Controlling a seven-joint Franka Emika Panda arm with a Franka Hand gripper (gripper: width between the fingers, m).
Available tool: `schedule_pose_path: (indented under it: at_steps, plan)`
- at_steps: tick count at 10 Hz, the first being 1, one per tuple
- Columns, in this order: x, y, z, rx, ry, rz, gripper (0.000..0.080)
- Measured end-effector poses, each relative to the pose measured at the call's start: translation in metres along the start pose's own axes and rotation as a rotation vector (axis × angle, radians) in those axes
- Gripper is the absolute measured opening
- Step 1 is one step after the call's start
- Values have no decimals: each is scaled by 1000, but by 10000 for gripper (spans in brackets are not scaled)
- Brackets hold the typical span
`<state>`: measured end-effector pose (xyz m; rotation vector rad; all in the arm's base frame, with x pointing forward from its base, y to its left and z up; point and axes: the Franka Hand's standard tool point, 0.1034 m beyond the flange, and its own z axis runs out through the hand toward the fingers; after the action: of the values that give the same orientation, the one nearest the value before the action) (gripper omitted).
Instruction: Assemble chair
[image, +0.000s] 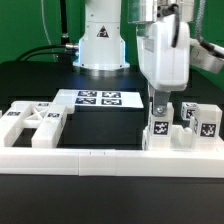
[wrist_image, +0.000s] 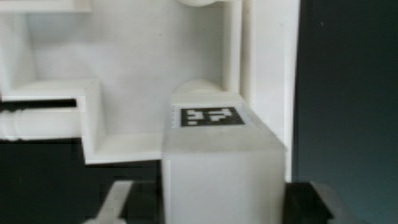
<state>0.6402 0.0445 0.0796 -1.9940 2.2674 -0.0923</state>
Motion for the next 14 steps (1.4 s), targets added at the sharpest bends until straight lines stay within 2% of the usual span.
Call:
schedule_pose_path:
  at_steps: [2,3,4,5,6,11,12,14]
  plan:
    - [2,2,0,-6,5,129,289]
    - [2,2,0,-7,7,81,291]
    - [2,3,1,-8,7,65,340]
    - [2,3,1,-9,7,64,540]
    - [2,3,1,-16,8,-25,616]
    - [3,2,1,-17,5,-448,648]
    - [0,2,0,-23,9,-588,648]
    - [-4,0,-3,-17,5,-822,648]
